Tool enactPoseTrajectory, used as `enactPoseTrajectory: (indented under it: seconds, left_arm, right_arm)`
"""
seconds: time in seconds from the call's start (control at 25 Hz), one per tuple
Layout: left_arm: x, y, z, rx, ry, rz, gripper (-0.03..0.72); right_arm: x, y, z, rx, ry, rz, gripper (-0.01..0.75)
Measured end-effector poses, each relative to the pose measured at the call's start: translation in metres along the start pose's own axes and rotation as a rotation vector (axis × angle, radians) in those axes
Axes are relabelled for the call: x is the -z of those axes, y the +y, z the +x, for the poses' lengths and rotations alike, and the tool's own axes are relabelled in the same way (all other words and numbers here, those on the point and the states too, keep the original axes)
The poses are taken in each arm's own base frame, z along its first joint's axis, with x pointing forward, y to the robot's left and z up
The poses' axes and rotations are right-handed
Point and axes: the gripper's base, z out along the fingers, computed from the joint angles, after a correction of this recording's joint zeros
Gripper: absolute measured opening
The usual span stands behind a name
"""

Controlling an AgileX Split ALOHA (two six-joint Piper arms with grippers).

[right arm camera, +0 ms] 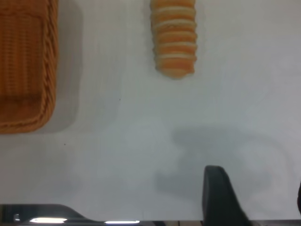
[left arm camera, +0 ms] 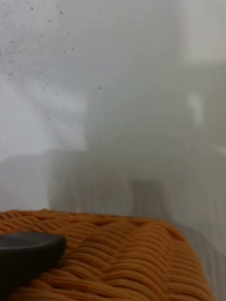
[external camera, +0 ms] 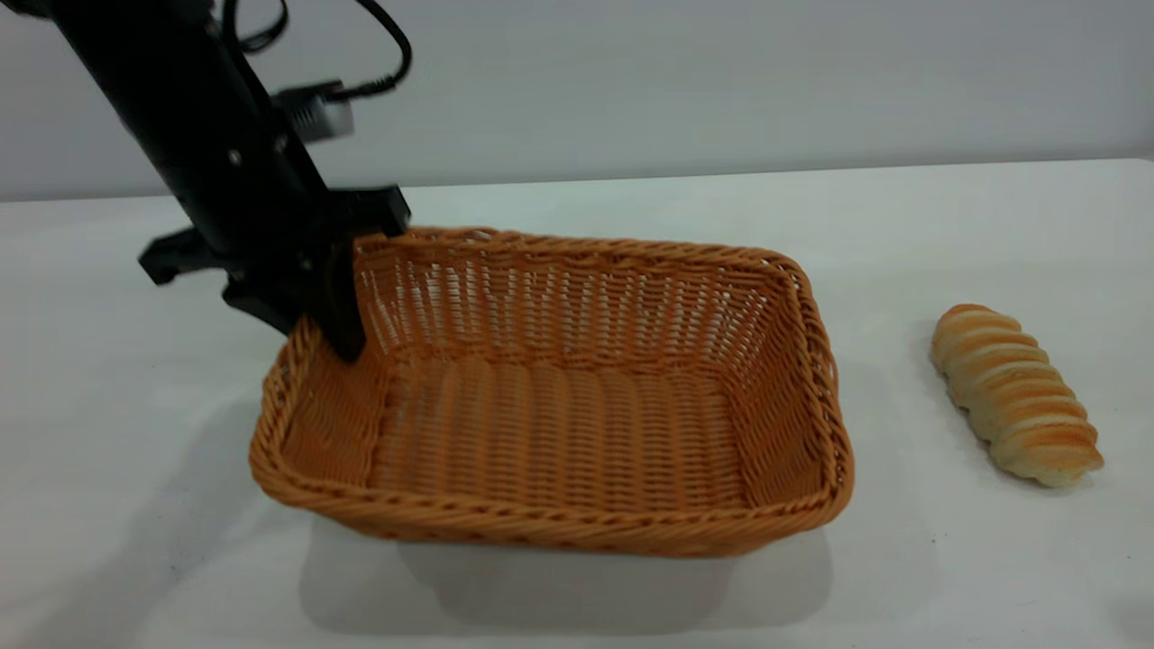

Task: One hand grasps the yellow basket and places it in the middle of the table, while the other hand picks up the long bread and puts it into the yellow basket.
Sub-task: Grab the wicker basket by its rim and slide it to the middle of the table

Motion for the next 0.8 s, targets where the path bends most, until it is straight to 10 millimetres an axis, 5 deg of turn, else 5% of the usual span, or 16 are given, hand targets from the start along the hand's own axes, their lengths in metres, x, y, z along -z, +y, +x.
enactPoseTrajectory:
  seconds: [0.32, 0.68, 0.8]
  left_arm:
    - [-0.025, 0.007, -0.001, 0.004, 0.045, -0.028, 0.134]
    - [-0.024, 0.014, -0.003, -0.084, 0.036, -0.107, 0.537]
    - [-0.017, 0.016, -0.004, -0.126, 0.02, -0.143, 0.597]
  right_arm:
    - [-0.002, -0.003, -0.002, 0.025, -0.003, 0.034, 0.43]
    - [-0.04, 0.0, -0.017, 0.034, 0.052, 0.038, 0.478]
    - [-0.06, 0.002, -0.025, 0.037, 0.071, 0.038, 0.543]
